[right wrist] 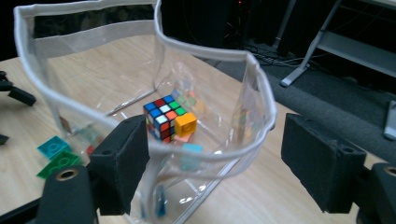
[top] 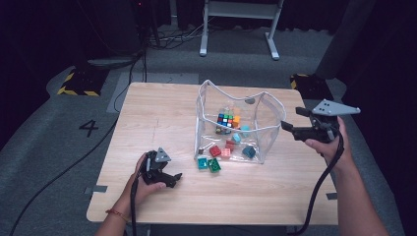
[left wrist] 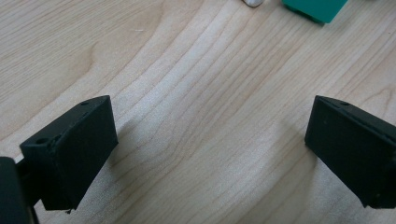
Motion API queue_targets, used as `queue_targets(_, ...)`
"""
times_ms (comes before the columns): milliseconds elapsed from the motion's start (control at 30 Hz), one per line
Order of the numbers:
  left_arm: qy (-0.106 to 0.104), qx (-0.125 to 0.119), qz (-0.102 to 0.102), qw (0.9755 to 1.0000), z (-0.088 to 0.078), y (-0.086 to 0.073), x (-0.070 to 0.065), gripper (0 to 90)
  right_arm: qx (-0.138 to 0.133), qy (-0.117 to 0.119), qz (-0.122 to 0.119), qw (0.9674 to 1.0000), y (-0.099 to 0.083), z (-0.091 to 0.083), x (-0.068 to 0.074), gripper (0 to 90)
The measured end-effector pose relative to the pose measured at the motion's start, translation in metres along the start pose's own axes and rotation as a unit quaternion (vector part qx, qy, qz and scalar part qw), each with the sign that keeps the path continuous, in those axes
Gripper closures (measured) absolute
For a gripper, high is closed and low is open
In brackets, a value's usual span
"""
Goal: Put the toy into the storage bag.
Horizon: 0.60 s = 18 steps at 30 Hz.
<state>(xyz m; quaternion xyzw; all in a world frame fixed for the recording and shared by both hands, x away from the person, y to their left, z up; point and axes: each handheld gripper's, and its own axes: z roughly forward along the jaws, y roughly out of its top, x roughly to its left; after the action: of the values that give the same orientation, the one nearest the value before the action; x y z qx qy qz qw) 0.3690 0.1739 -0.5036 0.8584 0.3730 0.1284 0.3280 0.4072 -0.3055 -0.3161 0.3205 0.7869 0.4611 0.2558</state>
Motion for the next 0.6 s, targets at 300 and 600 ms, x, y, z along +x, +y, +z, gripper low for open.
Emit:
queue_targets(300, 0.0, 0.0, 0.0, 1.0, 0.0, 0.0, 0.0, 2.4, -0.004, 0.012, 0.006, 0.9999, -0.05, -0.005, 0.023, 24.1)
queue_targets(600, 0.0, 0.0, -0.001, 1.0, 0.0, 0.0, 0.0, 2.4, 0.022, 0.016, 0.004, 0.9996, -0.096, 0.002, 0.051, 24.6)
